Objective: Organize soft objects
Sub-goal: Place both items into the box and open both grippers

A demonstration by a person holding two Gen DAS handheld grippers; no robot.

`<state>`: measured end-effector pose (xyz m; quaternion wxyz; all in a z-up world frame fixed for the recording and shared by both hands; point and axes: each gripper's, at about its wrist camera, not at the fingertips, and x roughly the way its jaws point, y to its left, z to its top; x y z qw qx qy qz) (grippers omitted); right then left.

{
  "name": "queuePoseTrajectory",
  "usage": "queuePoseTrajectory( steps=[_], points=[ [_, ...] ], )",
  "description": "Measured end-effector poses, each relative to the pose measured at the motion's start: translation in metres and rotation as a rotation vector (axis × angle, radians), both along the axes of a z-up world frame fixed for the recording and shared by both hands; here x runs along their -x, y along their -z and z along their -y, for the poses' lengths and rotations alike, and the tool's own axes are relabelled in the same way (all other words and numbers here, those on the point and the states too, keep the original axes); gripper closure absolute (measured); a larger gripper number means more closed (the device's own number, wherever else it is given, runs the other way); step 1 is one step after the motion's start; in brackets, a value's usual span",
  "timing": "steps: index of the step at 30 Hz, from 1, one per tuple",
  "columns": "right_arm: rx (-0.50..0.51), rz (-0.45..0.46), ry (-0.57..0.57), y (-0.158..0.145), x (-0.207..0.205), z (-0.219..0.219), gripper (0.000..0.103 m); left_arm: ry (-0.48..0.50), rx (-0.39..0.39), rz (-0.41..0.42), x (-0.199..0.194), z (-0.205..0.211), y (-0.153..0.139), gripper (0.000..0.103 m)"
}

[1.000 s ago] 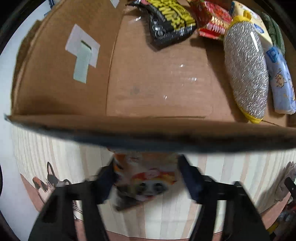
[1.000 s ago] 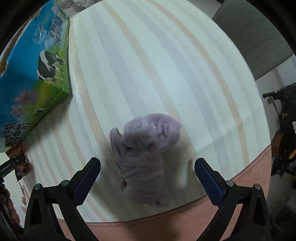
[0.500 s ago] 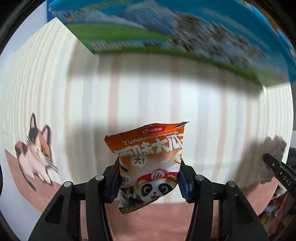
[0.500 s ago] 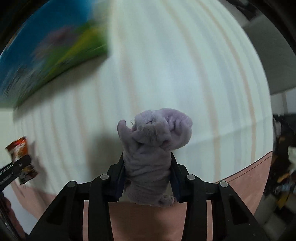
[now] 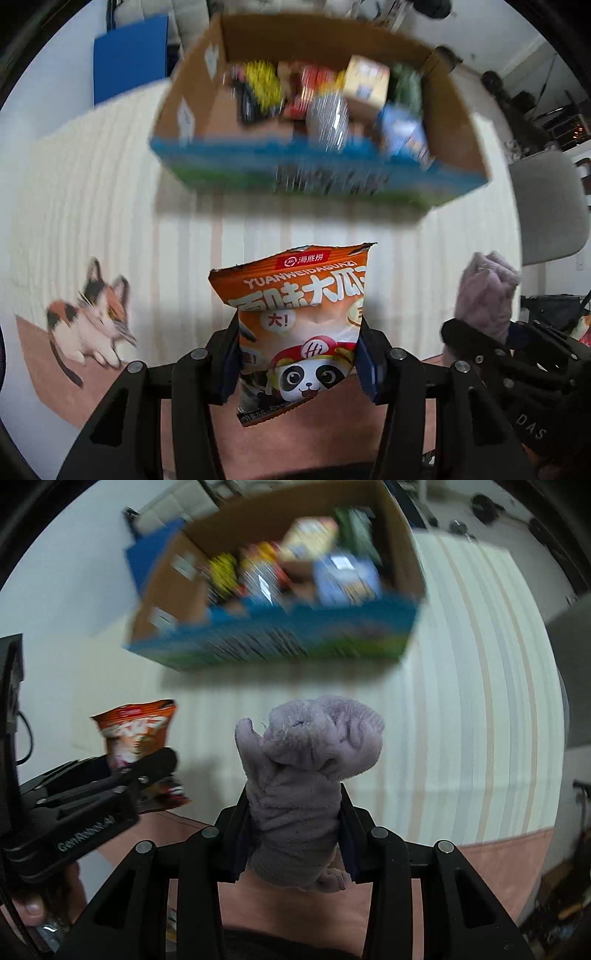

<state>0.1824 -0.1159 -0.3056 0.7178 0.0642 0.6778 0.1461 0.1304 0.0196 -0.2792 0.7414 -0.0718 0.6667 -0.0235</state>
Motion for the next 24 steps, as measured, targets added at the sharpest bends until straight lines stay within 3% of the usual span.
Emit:
queuePoseTrajectory(
  steps=[5, 10, 17, 24],
  points=[
    [-0.09, 0.067, -0.019, -0.051, -0.051, -0.028, 0.061, 0.023, -0.028, 0.097, -0.043, -0.015, -0.047, 0.054],
    [-0.132, 0.099, -0.015, -0.072, -0.091, -0.056, 0.061, 0.003, -0.087, 0.13, -0.097, -0.047, -0.052, 0.054],
    [-0.126, 0.075, -0.01, -0.055, -0.151, -0.095, 0.061, 0.0, -0.166, 0.123, -0.144, -0.068, -0.041, 0.055],
    [-0.115, 0.054, -0.006, -0.037, -0.17, -0.11, 0.061, 0.021, -0.197, 0.095, -0.171, -0.075, -0.024, 0.055]
  ],
)
